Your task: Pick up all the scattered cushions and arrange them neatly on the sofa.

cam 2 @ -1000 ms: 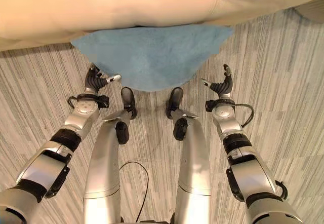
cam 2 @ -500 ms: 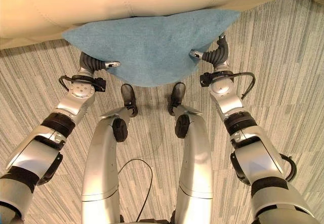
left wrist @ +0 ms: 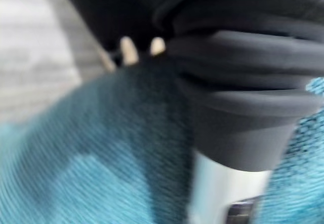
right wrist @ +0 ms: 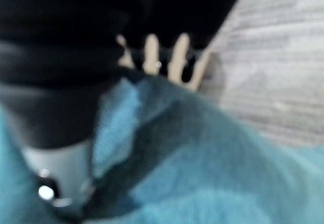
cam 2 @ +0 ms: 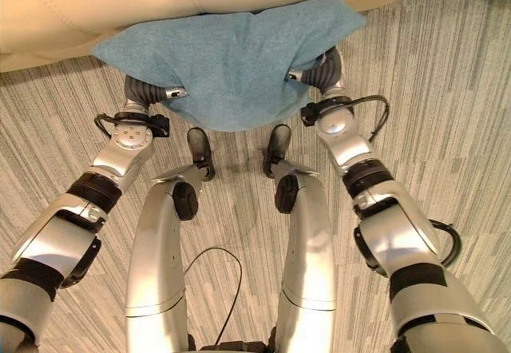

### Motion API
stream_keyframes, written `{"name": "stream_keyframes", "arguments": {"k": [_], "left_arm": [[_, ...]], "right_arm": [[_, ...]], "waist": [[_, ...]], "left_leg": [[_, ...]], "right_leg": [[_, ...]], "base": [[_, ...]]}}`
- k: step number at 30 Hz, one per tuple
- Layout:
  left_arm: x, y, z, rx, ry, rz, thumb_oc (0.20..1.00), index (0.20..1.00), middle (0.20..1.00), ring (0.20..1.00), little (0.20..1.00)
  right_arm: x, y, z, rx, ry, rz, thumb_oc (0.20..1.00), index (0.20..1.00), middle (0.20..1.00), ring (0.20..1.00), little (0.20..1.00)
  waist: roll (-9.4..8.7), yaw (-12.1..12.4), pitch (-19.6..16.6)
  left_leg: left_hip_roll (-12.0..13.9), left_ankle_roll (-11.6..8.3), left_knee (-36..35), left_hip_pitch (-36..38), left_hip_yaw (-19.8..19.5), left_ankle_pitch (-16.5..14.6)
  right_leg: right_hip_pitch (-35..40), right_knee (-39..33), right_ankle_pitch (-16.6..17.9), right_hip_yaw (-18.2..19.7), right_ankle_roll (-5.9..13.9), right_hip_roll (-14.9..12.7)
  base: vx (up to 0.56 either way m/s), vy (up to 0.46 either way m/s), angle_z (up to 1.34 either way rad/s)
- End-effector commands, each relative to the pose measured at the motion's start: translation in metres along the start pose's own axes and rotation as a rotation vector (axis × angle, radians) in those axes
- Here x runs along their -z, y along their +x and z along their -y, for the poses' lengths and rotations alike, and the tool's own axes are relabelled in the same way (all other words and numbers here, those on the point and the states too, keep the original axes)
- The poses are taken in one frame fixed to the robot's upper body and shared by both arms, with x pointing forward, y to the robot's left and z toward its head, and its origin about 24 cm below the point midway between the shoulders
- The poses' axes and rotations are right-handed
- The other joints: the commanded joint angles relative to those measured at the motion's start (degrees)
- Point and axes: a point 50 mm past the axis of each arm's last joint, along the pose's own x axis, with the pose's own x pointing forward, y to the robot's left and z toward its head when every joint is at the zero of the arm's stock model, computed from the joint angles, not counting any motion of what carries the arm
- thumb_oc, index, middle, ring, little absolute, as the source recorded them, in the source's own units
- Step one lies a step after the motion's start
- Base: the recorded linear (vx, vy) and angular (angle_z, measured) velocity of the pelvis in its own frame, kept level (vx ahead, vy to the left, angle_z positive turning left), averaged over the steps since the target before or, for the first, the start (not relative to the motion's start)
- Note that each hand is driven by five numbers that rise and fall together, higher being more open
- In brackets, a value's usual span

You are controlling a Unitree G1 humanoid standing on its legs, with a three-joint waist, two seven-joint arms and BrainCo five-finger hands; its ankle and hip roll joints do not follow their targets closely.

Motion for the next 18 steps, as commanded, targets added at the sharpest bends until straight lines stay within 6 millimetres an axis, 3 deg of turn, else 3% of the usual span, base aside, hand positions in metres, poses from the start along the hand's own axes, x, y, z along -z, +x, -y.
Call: {"name": "stream_keyframes", "arguments": {"k": [1,4,5,6,12,15,18], "left_arm": [[-0.045,0.001,0.036,0.083,-0.166,0.175,1.0,1.0,1.0,1.0,1.0],[-0.048,-0.001,0.044,0.107,-0.208,0.177,1.0,1.0,1.0,1.0,1.0],[-0.048,-0.002,0.045,0.112,-0.212,0.178,0.884,0.884,0.884,0.884,0.884],[-0.048,-0.004,0.048,0.118,-0.232,0.179,0.2,0.2,0.2,0.2,0.2],[-0.044,-0.007,0.047,0.116,-0.277,0.164,0.2,0.2,0.2,0.2,0.2],[-0.039,-0.011,0.049,0.126,-0.342,0.144,0.2,0.2,0.2,0.2,0.2],[-0.036,-0.015,0.053,0.136,-0.367,0.135,0.2,0.2,0.2,0.2,0.2]], "right_arm": [[-0.042,-0.007,-0.054,-0.181,0.035,0.163,1.0,1.0,1.0,1.0,1.0],[-0.043,-0.01,-0.063,-0.192,0.078,0.149,1.0,1.0,1.0,1.0,1.0],[-0.042,-0.011,-0.064,-0.196,0.082,0.147,0.467,0.467,0.467,0.467,0.467],[-0.043,-0.013,-0.066,-0.202,0.108,0.147,0.2,0.2,0.2,0.2,0.2],[-0.043,-0.013,-0.063,-0.178,0.152,0.15,0.2,0.2,0.2,0.2,0.2],[-0.043,-0.013,-0.056,-0.139,0.193,0.156,0.2,0.2,0.2,0.2,0.2],[-0.04,-0.015,-0.052,-0.116,0.22,0.15,0.2,0.2,0.2,0.2,0.2]], "waist": [[1.88,0.2,-2.2],[1.9,0.3,-2.9],[1.8,0.2,-3.2],[1.75,0.2,-3.6],[2.16,0.2,-6.5],[3.14,0.5,-10.8],[3.76,0.7,-12.8]], "left_leg": [[-1.1,-3.86,-3.9,-1.1,-7.1,3.0],[-1.4,-4.03,-4.5,-1.1,-7.3,3.2],[-1.5,-4.08,-4.6,-1.1,-7.3,3.3],[-1.7,-4.27,-4.9,-1.1,-7.3,3.4],[-1.9,-4.59,-6.5,-1.1,-7.4,3.9],[-1.7,-4.84,-9.6,-1.1,-7.6,4.6],[-1.6,-4.81,-12.2,0.2,-7.9,5.3]], "right_leg": [[2.8,-4.3,2.8,1.3,7.9,0.4],[2.8,-4.6,3.0,1.2,7.93,0.4],[2.9,-4.6,3.0,1.1,7.95,0.3],[3.1,-4.9,3.2,1.0,7.97,0.3],[4.1,-6.8,3.7,-0.4,8.13,0.3],[5.2,-10.2,3.8,-2.8,8.45,1.1],[7.2,-12.8,4.0,-4.4,8.55,1.5]], "base": [[0.0,0.0,0.0],[0.0,-0.008,0.03],[-0.01,-0.009,0.06],[-0.01,-0.009,0.08],[0.0,0.022,0.09],[-0.02,0.04,0.0],[-0.06,0.023,-0.03]]}}
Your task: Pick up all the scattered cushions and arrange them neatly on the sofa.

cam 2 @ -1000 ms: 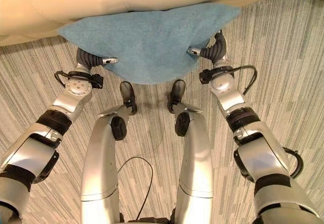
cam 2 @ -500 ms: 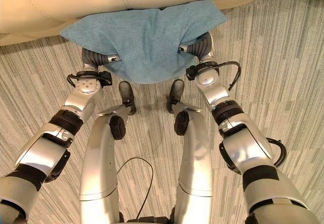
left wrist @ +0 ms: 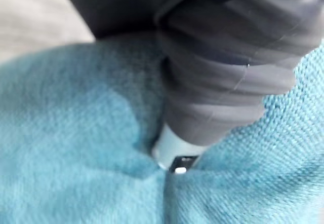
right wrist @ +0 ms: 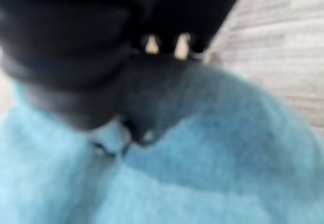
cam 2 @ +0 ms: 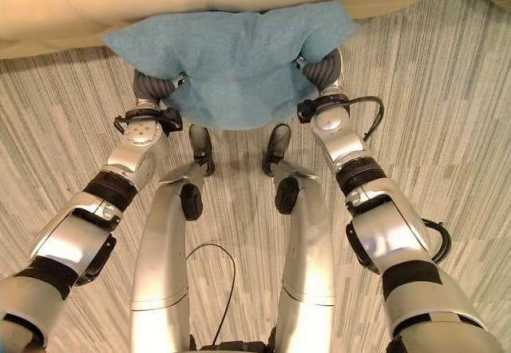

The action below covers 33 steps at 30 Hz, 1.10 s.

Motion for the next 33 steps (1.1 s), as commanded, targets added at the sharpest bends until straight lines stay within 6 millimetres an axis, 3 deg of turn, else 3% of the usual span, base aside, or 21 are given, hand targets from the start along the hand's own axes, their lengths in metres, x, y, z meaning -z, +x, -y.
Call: {"name": "stream_keyframes", "arguments": {"k": [1,9,10,14,15,18,19,20,22,23,26,33], "left_arm": [[-0.019,-0.018,0.043,0.159,-0.19,0.148,0.2,0.2,0.2,0.2,0.2],[0.025,-0.05,0.045,0.204,-0.231,0.036,0.2,0.2,0.2,0.2,0.2],[0.038,-0.061,0.042,0.207,-0.232,0.001,0.2,0.2,0.2,0.2,0.2],[0.059,-0.077,0.04,0.218,-0.248,-0.072,0.2,0.2,0.2,0.2,0.2],[0.073,-0.088,0.035,0.227,-0.237,-0.116,0.2,0.2,0.2,0.2,0.2],[0.088,-0.101,0.026,0.223,-0.224,-0.161,0.2,0.2,0.2,0.2,0.2],[0.088,-0.102,0.026,0.223,-0.224,-0.162,0.2,0.2,0.2,0.2,0.2],[0.096,-0.111,0.018,0.237,-0.191,-0.18,0.2,0.2,0.2,0.2,0.2],[0.102,-0.118,0.008,0.233,-0.16,-0.191,0.2,0.2,0.2,0.2,0.2],[0.104,-0.122,0.004,0.232,-0.142,-0.195,0.2,0.2,0.2,0.2,0.2],[0.115,-0.138,-0.015,0.193,-0.127,-0.231,0.2,0.2,0.2,0.2,0.2],[0.129,-0.163,-0.045,0.147,-0.098,-0.301,0.2,0.2,0.2,0.2,0.2]], "right_arm": [[-0.036,-0.022,-0.058,-0.164,0.175,0.179,0.2,0.2,0.2,0.2,0.2],[0.001,-0.052,-0.054,-0.145,0.291,0.107,0.2,0.2,0.2,0.2,0.2],[0.017,-0.063,-0.052,-0.151,0.284,0.071,0.2,0.2,0.2,0.2,0.2],[0.041,-0.081,-0.054,-0.172,0.277,-0.002,0.2,0.2,0.2,0.2,0.2],[0.057,-0.094,-0.054,-0.183,0.283,-0.058,0.2,0.2,0.2,0.2,0.2],[0.078,-0.115,-0.056,-0.201,0.29,-0.136,0.2,0.2,0.2,0.2,0.2],[0.079,-0.115,-0.056,-0.201,0.29,-0.137,0.2,0.2,0.2,0.2,0.2],[0.087,-0.126,-0.055,-0.219,0.287,-0.161,0.2,0.2,0.2,0.2,0.2],[0.093,-0.137,-0.057,-0.246,0.299,-0.183,0.2,0.2,0.2,0.2,0.2],[0.095,-0.14,-0.055,-0.249,0.296,-0.188,0.2,0.2,0.2,0.2,0.2],[0.106,-0.157,-0.05,-0.27,0.288,-0.222,0.2,0.2,0.2,0.2,0.2],[0.116,-0.176,-0.047,-0.309,0.266,-0.264,0.2,0.2,0.2,0.2,0.2]], "waist": [[3.37,-0.3,-12.7],[3.04,-0.1,-14.5],[2.75,0.0,-15.2],[2.27,0.6,-15.7],[2.05,1.0,-16.1],[1.61,1.4,-16.4],[1.6,1.4,-16.2],[1.43,1.7,-16.4],[1.33,1.9,-16.9],[1.46,1.9,-17.0],[1.01,2.1,-19.3],[0.41,3.2,-23.4]], "left_leg": [[-0.3,-3.7,-0.9,-3.5,-4.8,-1.0],[-0.3,-4.89,-14.5,13.7,-5.7,1.5],[0.0,-5.23,-18.3,19.0,-6.1,2.0],[0.0,-5.54,-23.5,27.3,-6.2,2.9],[-0.2,-5.84,-26.8,33.3,-6.2,3.4],[-0.5,-6.01,-30.3,41.6,-6.3,3.9],[-0.5,-6.02,-30.5,42.0,-6.3,3.9],[-0.6,-6.13,-32.8,47.9,-6.0,4.2],[-0.8,-6.2,-34.9,53.1,-5.3,4.2],[-1.0,-5.85,-35.8,54.6,-5.0,5.7],[-1.5,-5.66,-39.2,62.7,-3.7,5.1],[-1.7,-4.96,-43.3,71.9,-2.7,3.9]], "right_leg": [[1.5,-2.7,0.0,0.0,9.63,1.7],[18.3,-14.7,0.9,-2.7,9.87,1.8],[23.5,-18.4,1.4,-3.5,10.15,1.4],[31.1,-22.9,1.8,-4.5,10.41,0.9],[36.7,-25.9,2.0,-5.5,10.57,1.0],[44.8,-29.5,2.2,-6.9,10.67,1.4],[45.2,-29.6,2.3,-6.9,10.67,1.4],[51.2,-32.2,2.4,-7.6,10.72,1.9],[56.5,-34.8,2.8,-8.1,10.87,2.4],[58.7,-36.6,4.3,-8.8,10.46,2.4],[68.0,-42.1,4.9,-9.3,11.18,3.3],[77.6,-48.3,6.2,-8.4,12.41,3.8]], "base": [[-0.08,-0.011,0.03],[-0.04,-0.014,0.08],[-0.03,-0.024,0.11],[0.0,-0.025,0.14],[0.03,-0.013,0.1],[0.05,-0.009,0.05],[0.08,0.006,0.13],[0.1,0.02,0.16],[0.09,0.055,0.09],[0.04,0.076,0.02],[0.16,0.064,0.07],[0.15,0.09,-0.02]]}}
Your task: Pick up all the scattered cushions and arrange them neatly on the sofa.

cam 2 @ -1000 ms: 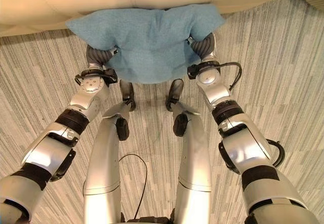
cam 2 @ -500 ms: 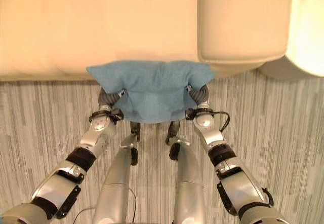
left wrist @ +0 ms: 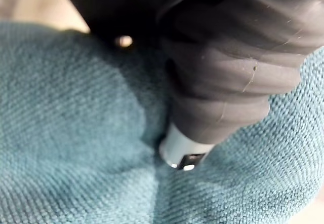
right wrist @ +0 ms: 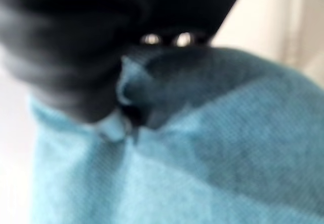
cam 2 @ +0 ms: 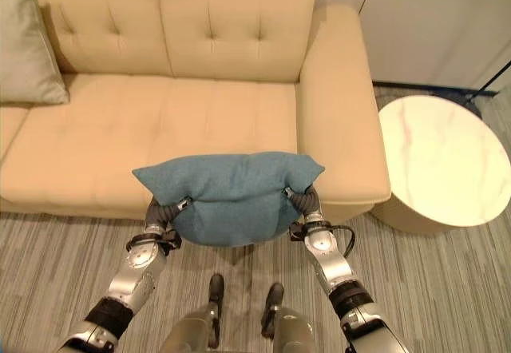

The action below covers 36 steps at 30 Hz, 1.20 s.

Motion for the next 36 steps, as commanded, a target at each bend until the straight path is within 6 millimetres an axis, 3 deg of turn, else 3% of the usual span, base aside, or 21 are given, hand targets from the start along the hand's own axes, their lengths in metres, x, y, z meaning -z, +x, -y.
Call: {"name": "stream_keyframes", "arguments": {"k": [1,5,7,10,12,14,18,20,23,24,25,26,29,32,36], "left_arm": [[-0.034,0.01,0.02,0.128,-0.002,0.173,0.2,0.2,0.2,0.2,0.2],[-0.029,0.005,0.012,0.116,0.003,0.147,0.2,0.2,0.2,0.2,0.2],[-0.026,0.005,0.01,0.112,-0.009,0.13,0.2,0.2,0.2,0.2,0.2],[-0.027,0.006,0.013,0.124,0.007,0.134,0.2,0.2,0.2,0.2,0.2],[-0.026,0.005,0.016,0.129,0.007,0.133,0.2,0.2,0.2,0.2,0.2],[-0.028,0.007,0.026,0.162,0.008,0.145,0.2,0.2,0.2,0.2,0.2],[-0.03,0.008,0.033,0.192,0.006,0.152,0.2,0.2,0.2,0.2,0.2],[-0.027,0.007,0.036,0.193,-0.014,0.142,0.2,0.2,0.2,0.2,0.2],[-0.025,0.006,0.039,0.196,-0.034,0.135,0.2,0.2,0.2,0.2,0.2],[-0.026,0.006,0.041,0.193,-0.048,0.135,0.2,0.2,0.2,0.2,0.2],[-0.026,0.006,0.04,0.198,-0.043,0.136,0.2,0.2,0.2,0.2,0.2],[-0.026,0.006,0.04,0.198,-0.043,0.136,0.2,0.2,0.2,0.2,0.2],[-0.023,0.004,0.032,0.187,-0.009,0.117,0.2,0.2,0.2,0.2,0.2],[-0.022,0.002,0.028,0.187,0.005,0.11,0.2,0.2,0.2,0.2,0.2],[-0.024,0.001,0.024,0.188,0.026,0.118,0.2,0.2,0.2,0.2,0.2]], "right_arm": [[-0.037,0.006,-0.016,-0.082,0.035,0.189,0.2,0.2,0.2,0.2,0.2],[-0.039,0.005,-0.02,-0.107,0.037,0.192,0.2,0.2,0.2,0.2,0.2],[-0.044,0.005,-0.02,-0.107,0.033,0.209,0.2,0.2,0.2,0.2,0.2],[-0.053,0.005,-0.019,-0.089,0.033,0.249,0.2,0.2,0.2,0.2,0.2],[-0.054,0.005,-0.017,-0.082,0.029,0.256,0.2,0.2,0.2,0.2,0.2],[-0.053,0.005,-0.009,-0.05,0.003,0.255,0.2,0.2,0.2,0.2,0.2],[-0.052,0.006,-0.003,-0.04,-0.007,0.248,0.2,0.2,0.2,0.2,0.2],[-0.05,0.005,0.003,-0.027,-0.026,0.244,0.2,0.2,0.2,0.2,0.2],[-0.05,0.005,0.01,-0.005,-0.037,0.244,0.2,0.2,0.2,0.2,0.2],[-0.048,0.004,0.015,0.016,-0.038,0.23,0.2,0.2,0.2,0.2,0.2],[-0.046,0.004,0.016,0.021,-0.038,0.223,0.2,0.2,0.2,0.2,0.2],[-0.046,0.004,0.016,0.021,-0.038,0.223,0.2,0.2,0.2,0.2,0.2],[-0.044,0.004,0.017,0.029,-0.023,0.212,0.2,0.2,0.2,0.2,0.2],[-0.045,0.004,0.012,0.013,-0.021,0.213,0.2,0.2,0.2,0.2,0.2],[-0.048,0.005,0.005,-0.011,-0.019,0.224,0.2,0.2,0.2,0.2,0.2]], "waist": [[-2.3,1.5,-5.1],[-2.21,3.1,-5.3],[-1.69,3.1,-4.3],[-1.33,2.5,-3.3],[-1.46,2.1,-3.3],[-2.53,0.9,-3.3],[-3.55,0.6,-3.6],[-3.69,0.3,-4.0],[-3.65,-0.7,-3.9],[-3.6,-1.4,-3.8],[-3.57,-1.5,-4.0],[-3.57,-1.4,-4.0],[-3.98,-0.7,-5.0],[-4.08,-0.5,-5.2],[-4.51,0.6,-5.0]], "left_leg": [[-1.2,-2.4,3.3,0.6,1.9,-4.9],[-1.7,-0.65,3.1,4.2,2.3,-6.5],[-1.6,0.21,3.6,5.1,2.0,-6.7],[-2.0,0.69,4.1,5.0,0.7,-6.7],[-2.3,0.66,4.0,4.9,0.0,-6.6],[-4.2,0.44,3.9,4.1,-3.7,-6.1],[-5.4,-1.31,2.9,3.8,-7.4,-5.2],[-5.8,-2.11,3.9,3.1,-7.9,-5.8],[-5.3,-2.67,6.5,1.4,-5.7,-6.3],[-3.0,-2.3,7.5,-0.2,1.2,-5.8],[-2.1,-2.1,7.9,-0.8,4.2,-5.7],[-2.0,-2.11,8.0,-0.8,4.3,-5.8],[-1.1,-1.07,8.4,-2.7,10.5,-5.8],[-1.3,-0.48,8.0,-2.1,9.7,-6.1],[-2.2,1.41,8.9,-0.4,9.1,-8.3]], "right_leg": [[4.0,-4.3,2.0,1.9,6.37,-1.8],[5.5,-1.1,1.4,3.0,7.0,-2.9],[3.8,5.9,1.6,4.8,7.46,-3.5],[0.8,10.5,0.6,9.2,7.06,-1.0],[0.4,9.5,-0.2,11.2,6.58,0.5],[-0.7,3.5,-0.4,17.9,5.24,4.7],[1.4,-1.2,0.7,17.8,4.87,4.8],[2.7,-2.9,1.3,15.4,4.82,4.1],[3.8,-4.3,1.4,13.3,4.81,3.3],[4.7,-5.4,1.6,11.1,4.82,2.4],[5.1,-6.0,1.7,10.3,4.85,2.3],[5.1,-6.1,1.8,10.3,4.84,2.3],[7.8,-7.4,1.0,9.1,4.81,2.5],[7.6,-6.1,0.2,9.2,4.86,2.5],[6.8,1.6,-1.4,10.1,5.62,0.7]], "base": [[0.18,0.232,-0.02],[0.08,0.151,-0.21],[0.0,0.167,-0.08],[-0.01,0.075,0.18],[0.04,-0.006,0.31],[0.11,-0.077,0.41],[0.1,-0.136,0.98],[0.1,-0.123,0.62],[0.03,-0.046,0.67],[0.01,-0.013,0.71],[0.01,-0.013,0.66],[0.03,-0.013,0.7],[0.15,0.024,0.61],[0.15,0.087,0.06],[0.14,0.171,-0.12]]}}
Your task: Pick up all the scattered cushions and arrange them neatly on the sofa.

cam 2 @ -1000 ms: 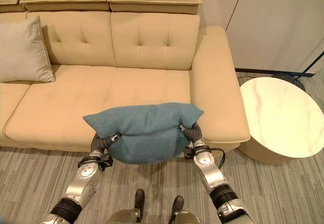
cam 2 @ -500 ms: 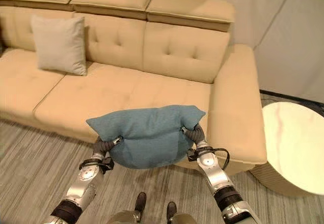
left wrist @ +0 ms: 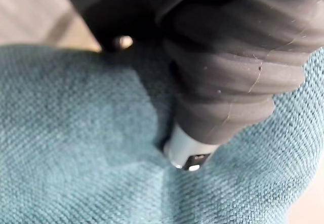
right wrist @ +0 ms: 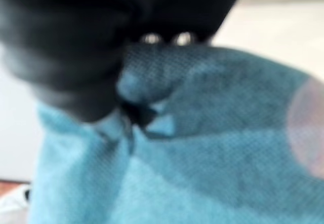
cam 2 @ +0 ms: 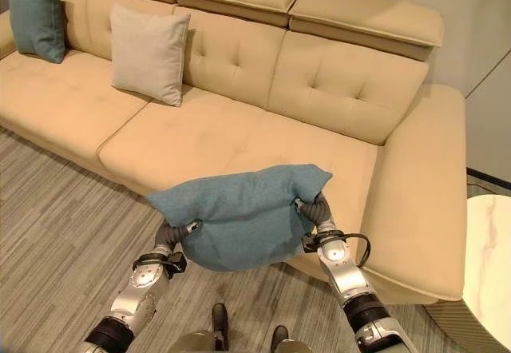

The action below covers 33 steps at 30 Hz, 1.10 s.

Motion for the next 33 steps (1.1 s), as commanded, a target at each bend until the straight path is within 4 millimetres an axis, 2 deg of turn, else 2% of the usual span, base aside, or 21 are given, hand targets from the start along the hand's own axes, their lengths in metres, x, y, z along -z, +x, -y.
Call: {"name": "stream_keyframes", "arguments": {"k": [1,2,4,6,8,9,10,13,17,18,19,20,22,23,24,25,26,28,29,30,33], "left_arm": [[-0.045,0.007,0.016,0.111,0.004,0.214,0.2,0.2,0.2,0.2,0.2],[-0.047,0.009,0.017,0.114,0.008,0.22,0.2,0.2,0.2,0.2,0.2],[-0.049,0.01,0.016,0.116,0.024,0.226,0.2,0.2,0.2,0.2,0.2],[-0.052,0.012,0.018,0.119,0.032,0.235,0.2,0.2,0.2,0.2,0.2],[-0.053,0.013,0.019,0.12,0.031,0.241,0.2,0.2,0.2,0.2,0.2],[-0.053,0.014,0.022,0.131,0.033,0.242,0.2,0.2,0.2,0.2,0.2],[-0.053,0.014,0.022,0.131,0.032,0.242,0.2,0.2,0.2,0.2,0.2],[-0.054,0.015,0.023,0.132,0.022,0.249,0.2,0.2,0.2,0.2,0.2],[-0.047,0.012,0.026,0.146,0.012,0.228,0.2,0.2,0.2,0.2,0.2],[-0.045,0.012,0.026,0.151,0.01,0.221,0.2,0.2,0.2,0.2,0.2],[-0.043,0.011,0.029,0.161,0.017,0.212,0.2,0.2,0.2,0.2,0.2],[-0.043,0.011,0.029,0.161,0.018,0.212,0.2,0.2,0.2,0.2,0.2],[-0.042,0.01,0.03,0.164,0.008,0.209,0.2,0.2,0.2,0.2,0.2],[-0.04,0.01,0.029,0.16,0.002,0.199,0.2,0.2,0.2,0.2,0.2],[-0.039,0.009,0.029,0.163,-0.005,0.191,0.2,0.2,0.2,0.2,0.2],[-0.039,0.009,0.029,0.163,-0.005,0.191,0.2,0.2,0.2,0.2,0.2],[-0.038,0.008,0.029,0.167,0.003,0.185,0.2,0.2,0.2,0.2,0.2],[-0.039,0.009,0.029,0.168,0.006,0.187,0.2,0.2,0.2,0.2,0.2],[-0.039,0.009,0.03,0.168,0.006,0.187,0.2,0.2,0.2,0.2,0.2],[-0.044,0.009,0.03,0.167,0.002,0.207,0.2,0.2,0.2,0.2,0.2],[-0.046,0.009,0.031,0.166,-0.012,0.217,0.2,0.2,0.2,0.2,0.2]], "right_arm": [[-0.054,0.009,-0.011,-0.022,0.079,0.249,0.2,0.2,0.2,0.2,0.2],[-0.056,0.01,-0.012,-0.023,0.076,0.255,0.2,0.2,0.2,0.2,0.2],[-0.059,0.011,-0.012,-0.023,0.081,0.264,0.2,0.2,0.2,0.2,0.2],[-0.063,0.011,-0.015,-0.034,0.087,0.28,0.2,0.2,0.2,0.2,0.2],[-0.065,0.012,-0.016,-0.043,0.077,0.288,0.2,0.2,0.2,0.2,0.2],[-0.065,0.013,-0.016,-0.05,0.071,0.288,0.2,0.2,0.2,0.2,0.2],[-0.065,0.013,-0.016,-0.05,0.07,0.288,0.2,0.2,0.2,0.2,0.2],[-0.06,0.015,-0.014,-0.041,0.068,0.265,0.2,0.2,0.2,0.2,0.2],[-0.053,0.011,-0.011,-0.034,0.072,0.244,0.2,0.2,0.2,0.2,0.2],[-0.05,0.01,-0.01,-0.03,0.07,0.238,0.2,0.2,0.2,0.2,0.2],[-0.046,0.006,-0.003,-0.012,0.068,0.23,0.2,0.2,0.2,0.2,0.2],[-0.046,0.006,-0.003,-0.012,0.068,0.23,0.2,0.2,0.2,0.2,0.2],[-0.045,0.006,0.0,-0.008,0.061,0.225,0.2,0.2,0.2,0.2,0.2],[-0.042,0.005,0.002,-0.004,0.062,0.215,0.2,0.2,0.2,0.2,0.2],[-0.041,0.005,0.003,0.0,0.073,0.207,0.2,0.2,0.2,0.2,0.2],[-0.041,0.004,0.003,0.0,0.073,0.207,0.2,0.2,0.2,0.2,0.2],[-0.041,0.005,0.004,0.008,0.065,0.205,0.2,0.2,0.2,0.2,0.2],[-0.04,0.006,0.006,0.016,0.06,0.204,0.2,0.2,0.2,0.2,0.2],[-0.04,0.006,0.006,0.016,0.06,0.204,0.2,0.2,0.2,0.2,0.2],[-0.041,0.007,0.006,0.025,0.061,0.202,0.2,0.2,0.2,0.2,0.2],[-0.042,0.009,0.004,0.024,0.063,0.201,0.2,0.2,0.2,0.2,0.2]], "waist": [[-4.44,0.1,-2.7],[-4.33,-0.4,-2.1],[-3.94,-0.5,-1.9],[-3.51,-1.0,-1.7],[-3.43,-1.3,-1.7],[-3.75,-1.8,-1.9],[-3.64,-1.9,-1.8],[-4.25,-2.4,-1.6],[-5.05,-2.6,-3.2],[-5.2,-2.7,-3.7],[-5.34,-2.9,-3.9],[-5.49,-3.1,-4.1],[-6.02,-2.8,-3.5],[-6.06,-2.5,-3.3],[-6.67,-2.0,-2.9],[-6.6,-2.0,-2.9],[-6.8,-1.5,-2.8],[-6.83,-1.1,-2.8],[-6.89,-1.1,-2.7],[-6.35,0.2,-1.9],[-5.65,0.8,-1.9]], "left_leg": [[-2.4,0.07,5.6,-0.2,-0.3,-7.7],[-2.3,0.53,5.5,0.1,-0.6,-7.6],[-1.9,0.67,5.4,0.1,-1.0,-7.7],[-2.1,0.76,4.4,2.0,-1.7,-8.3],[-2.7,0.73,3.6,3.6,-2.2,-8.7],[-3.6,0.54,2.8,5.1,-2.4,-9.4],[-3.5,0.51,2.7,5.3,-2.5,-9.4],[-4.4,-0.14,2.5,7.2,-3.3,-10.8],[-5.3,-0.8,2.4,9.8,-4.1,-13.0],[-5.1,-1.21,3.3,10.0,-4.5,-13.8],[-3.6,-3.55,11.7,8.0,-3.9,-14.1],[-3.8,-3.52,11.7,7.7,-4.0,-14.0],[-2.0,-5.13,22.7,2.5,-2.9,-12.1],[-1.0,-5.18,25.4,0.9,-2.3,-11.5],[-0.5,-4.2,26.4,-2.5,-1.8,-12.4],[-0.4,-4.19,26.6,-2.6,-1.8,-12.6],[-0.1,-3.21,21.4,-3.2,-2.2,-14.3],[-0.4,-3.5,14.6,-4.4,-4.0,-10.9],[-0.5,-3.5,14.3,-4.2,-4.1,-10.7],[-1.5,-4.41,9.1,-6.5,-7.5,-6.4],[-2.0,-4.93,5.2,-7.2,-11.3,-4.2]], "right_leg": [[-3.9,11.3,5.2,4.6,6.67,-1.9],[-6.1,15.8,7.2,5.4,7.31,-2.1],[-8.0,18.3,7.4,6.1,7.41,-1.6],[-10.6,19.6,6.2,6.8,6.51,-0.4],[-11.6,15.6,5.2,6.2,5.88,0.2],[-13.1,9.6,5.8,4.7,5.46,0.6],[-12.9,9.5,5.8,4.5,5.46,0.7],[-13.8,0.0,8.7,0.8,6.63,0.1],[-10.8,-3.7,10.6,2.5,6.34,1.0],[-9.9,-4.5,10.9,1.7,6.22,0.9],[-7.1,-5.2,10.2,1.2,5.42,1.0],[-7.3,-5.2,10.3,1.1,5.43,0.8],[-5.4,-6.2,9.9,1.1,4.42,0.6],[-4.3,-6.7,9.3,1.3,3.7,1.0],[-3.0,-7.4,8.7,1.6,3.48,0.8],[-3.0,-7.4,8.7,1.6,3.49,0.9],[-1.9,-8.3,8.2,2.2,4.0,1.0],[-1.7,-8.4,8.0,2.6,4.2,1.1],[-1.6,-8.4,8.0,2.6,4.21,1.1],[-0.4,-8.4,7.0,3.9,4.02,2.2],[0.7,-8.1,5.9,5.3,3.78,3.2]], "base": [[0.12,0.228,-0.16],[0.06,0.164,-0.16],[0.04,0.092,0.06],[0.17,0.119,0.08],[0.27,0.071,-0.22],[0.25,0.034,-0.28],[0.27,0.016,-0.27],[0.23,-0.021,0.03],[0.29,-0.037,0.25],[0.29,-0.121,0.55],[0.28,-0.121,0.46],[0.21,-0.118,0.41],[0.07,-0.071,0.18],[0.15,-0.087,0.09],[0.13,-0.057,0.0],[0.22,-0.02,-0.12],[0.18,0.034,-0.28],[0.17,0.043,-0.29],[0.14,0.07,-0.22],[0.15,0.079,-0.15],[0.19,0.103,-0.32]]}}
